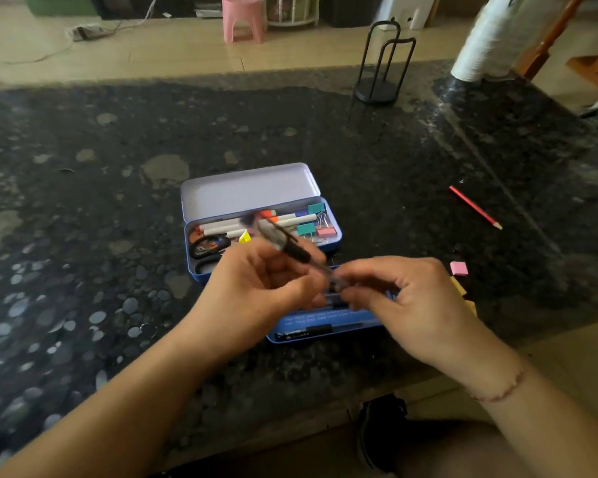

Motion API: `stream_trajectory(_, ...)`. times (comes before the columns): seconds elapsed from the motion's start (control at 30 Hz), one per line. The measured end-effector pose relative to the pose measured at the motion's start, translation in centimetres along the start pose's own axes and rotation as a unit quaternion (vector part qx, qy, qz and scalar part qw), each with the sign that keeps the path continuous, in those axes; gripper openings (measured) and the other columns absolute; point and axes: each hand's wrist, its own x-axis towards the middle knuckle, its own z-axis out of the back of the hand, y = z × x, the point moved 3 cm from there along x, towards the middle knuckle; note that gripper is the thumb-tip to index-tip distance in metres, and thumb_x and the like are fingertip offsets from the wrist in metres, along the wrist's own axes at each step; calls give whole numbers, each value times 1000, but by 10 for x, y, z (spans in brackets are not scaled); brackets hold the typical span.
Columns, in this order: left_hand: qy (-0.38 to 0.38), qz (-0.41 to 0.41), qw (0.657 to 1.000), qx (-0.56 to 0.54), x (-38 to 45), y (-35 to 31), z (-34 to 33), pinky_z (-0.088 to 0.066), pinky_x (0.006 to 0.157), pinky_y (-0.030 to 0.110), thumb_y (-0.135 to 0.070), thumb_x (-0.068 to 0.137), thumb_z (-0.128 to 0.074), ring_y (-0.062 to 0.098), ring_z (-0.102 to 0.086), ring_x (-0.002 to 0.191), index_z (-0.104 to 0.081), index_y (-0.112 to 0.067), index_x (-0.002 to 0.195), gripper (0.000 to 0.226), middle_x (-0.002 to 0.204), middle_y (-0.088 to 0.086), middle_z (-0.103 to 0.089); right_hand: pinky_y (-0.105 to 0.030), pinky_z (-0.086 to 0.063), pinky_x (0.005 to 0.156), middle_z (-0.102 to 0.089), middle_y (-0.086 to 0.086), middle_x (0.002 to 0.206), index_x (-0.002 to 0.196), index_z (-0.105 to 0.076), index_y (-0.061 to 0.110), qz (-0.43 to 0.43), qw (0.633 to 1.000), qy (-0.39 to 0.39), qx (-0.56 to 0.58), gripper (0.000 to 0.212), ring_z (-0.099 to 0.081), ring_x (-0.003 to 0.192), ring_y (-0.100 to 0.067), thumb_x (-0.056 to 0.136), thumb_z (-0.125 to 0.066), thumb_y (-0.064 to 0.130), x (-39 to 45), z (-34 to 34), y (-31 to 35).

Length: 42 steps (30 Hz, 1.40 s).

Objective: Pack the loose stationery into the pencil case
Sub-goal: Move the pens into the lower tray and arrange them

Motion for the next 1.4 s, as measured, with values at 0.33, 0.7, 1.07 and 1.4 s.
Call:
stream_trajectory(0.33, 120, 23, 860, 495, 0, 17, 24, -53, 69, 18, -21, 75, -76, -1, -63, 75, -72, -31, 92, 20, 82, -16, -67, -29, -48, 80, -69, 17, 103, 110, -65, 43, -49, 928, 146, -340, 23, -60, 100, -9, 87, -61, 45, -3, 7, -26)
stream_trajectory(0.7, 95, -10, 839, 536, -2, 30, 17, -53, 71, 28, -27, 75, -68, 6, -57, 76, -67, -29, 90, 15, 85, -15, -57, -25, -46, 64, -59, 13, 81, 75, -53, 36, -127, 923, 135, -338, 19, -56, 79, -5, 82, -65, 49, -5, 12, -28)
stream_trajectory(1.07, 84, -25, 832, 547, 0, 33, 14, -54, 69, 28, -31, 78, -72, 6, -56, 73, -69, -31, 89, 11, 86, -15, -59, -23, -48, 65, -66, 12, 85, 88, -66, 35, -161, 909, 159, -350, 16, -59, 79, -5, 86, -61, 50, -6, 12, -32)
stream_trajectory(1.4, 116, -65, 819, 557, -5, 32, 9, -53, 67, 27, -42, 80, -66, 7, -57, 77, -66, -30, 94, 18, 91, -14, -57, -32, -52, 62, -63, 9, 63, 78, -54, 31, -161, 939, 111, -283, 14, -56, 68, -3, 87, -63, 36, -6, 10, -40)
